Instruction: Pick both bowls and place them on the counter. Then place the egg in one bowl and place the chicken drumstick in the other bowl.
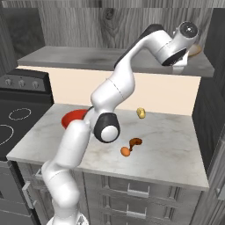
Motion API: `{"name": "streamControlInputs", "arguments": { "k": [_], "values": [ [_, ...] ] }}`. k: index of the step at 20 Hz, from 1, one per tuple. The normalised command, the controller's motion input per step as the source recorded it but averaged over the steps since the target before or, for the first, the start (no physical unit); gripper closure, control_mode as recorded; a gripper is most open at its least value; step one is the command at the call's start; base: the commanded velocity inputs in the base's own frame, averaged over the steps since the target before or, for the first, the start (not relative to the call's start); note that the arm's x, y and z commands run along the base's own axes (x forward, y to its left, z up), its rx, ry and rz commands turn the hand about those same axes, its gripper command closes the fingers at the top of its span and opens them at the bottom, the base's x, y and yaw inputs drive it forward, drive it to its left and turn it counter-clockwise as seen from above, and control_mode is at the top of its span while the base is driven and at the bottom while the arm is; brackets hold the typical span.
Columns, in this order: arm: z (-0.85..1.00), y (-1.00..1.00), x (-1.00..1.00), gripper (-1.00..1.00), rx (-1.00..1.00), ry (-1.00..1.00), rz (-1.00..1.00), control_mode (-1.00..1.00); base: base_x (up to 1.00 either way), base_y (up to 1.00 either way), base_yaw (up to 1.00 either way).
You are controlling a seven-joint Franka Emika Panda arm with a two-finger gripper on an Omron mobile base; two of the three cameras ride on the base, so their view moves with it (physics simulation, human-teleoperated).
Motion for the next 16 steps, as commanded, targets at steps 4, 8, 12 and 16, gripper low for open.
{"name": "streamControlInputs", "arguments": {
  "k": [4,8,12,16],
  "values": [
    [0.01,0.00,-0.32,1.00,0.04,0.00,0.06,-1.00,0.00,0.00,0.00],
    [0.15,0.03,-0.54,1.00,0.06,-0.04,0.06,-1.00,0.00,0.00,0.00],
    [0.24,0.15,-0.39,1.00,0.09,0.00,0.04,-1.00,0.00,0.00,0.00],
    [0.06,0.31,-0.39,1.00,0.04,0.00,0.03,-1.00,0.00,0.00,0.00]
  ]
}}
